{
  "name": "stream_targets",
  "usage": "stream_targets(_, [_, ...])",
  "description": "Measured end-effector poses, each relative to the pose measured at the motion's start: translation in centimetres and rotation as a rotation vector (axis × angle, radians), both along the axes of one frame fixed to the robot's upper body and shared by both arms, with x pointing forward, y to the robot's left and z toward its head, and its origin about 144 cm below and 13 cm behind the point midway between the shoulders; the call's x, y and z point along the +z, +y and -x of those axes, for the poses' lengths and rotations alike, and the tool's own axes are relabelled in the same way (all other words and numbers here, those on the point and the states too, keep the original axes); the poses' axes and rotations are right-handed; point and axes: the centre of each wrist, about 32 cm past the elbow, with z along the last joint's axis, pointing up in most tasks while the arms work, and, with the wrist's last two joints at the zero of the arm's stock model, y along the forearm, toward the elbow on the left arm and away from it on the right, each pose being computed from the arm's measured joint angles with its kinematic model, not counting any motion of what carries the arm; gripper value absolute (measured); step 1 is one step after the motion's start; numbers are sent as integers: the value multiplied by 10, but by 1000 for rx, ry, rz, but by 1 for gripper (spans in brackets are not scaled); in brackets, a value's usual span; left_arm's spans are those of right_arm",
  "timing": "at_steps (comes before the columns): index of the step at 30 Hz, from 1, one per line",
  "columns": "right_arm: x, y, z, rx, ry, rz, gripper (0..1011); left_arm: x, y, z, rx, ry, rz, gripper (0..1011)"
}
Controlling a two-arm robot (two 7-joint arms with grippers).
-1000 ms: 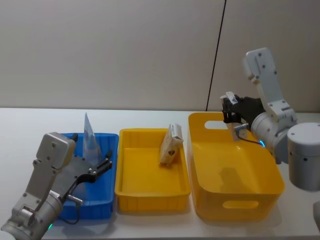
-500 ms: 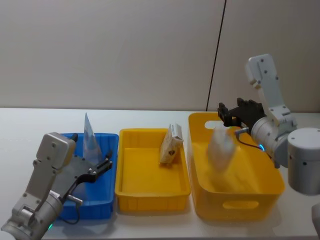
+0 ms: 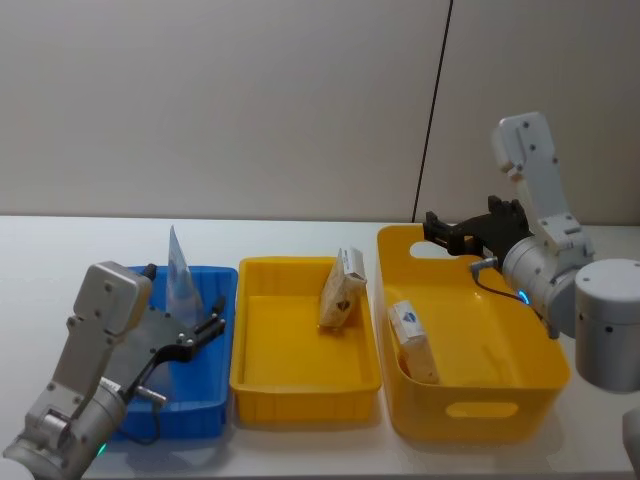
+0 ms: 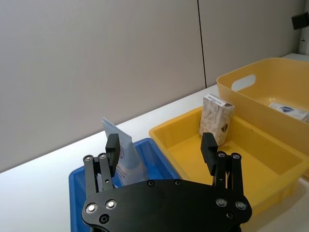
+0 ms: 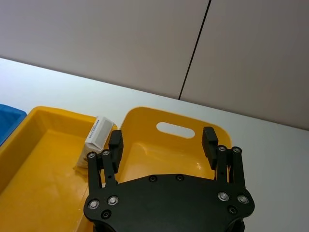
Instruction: Bimanual collaborative sorting of washing and personal care products
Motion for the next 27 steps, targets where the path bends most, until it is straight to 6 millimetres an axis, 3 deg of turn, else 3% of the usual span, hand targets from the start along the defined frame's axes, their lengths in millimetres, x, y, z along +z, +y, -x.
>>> stream_targets(2, [0, 0, 0, 0, 0, -1, 1002, 1, -1, -2, 4, -9, 0, 1001])
stream_targets(27, [-1, 0, 0, -1, 1, -4, 1002, -5, -2, -19, 199, 65, 96, 1001])
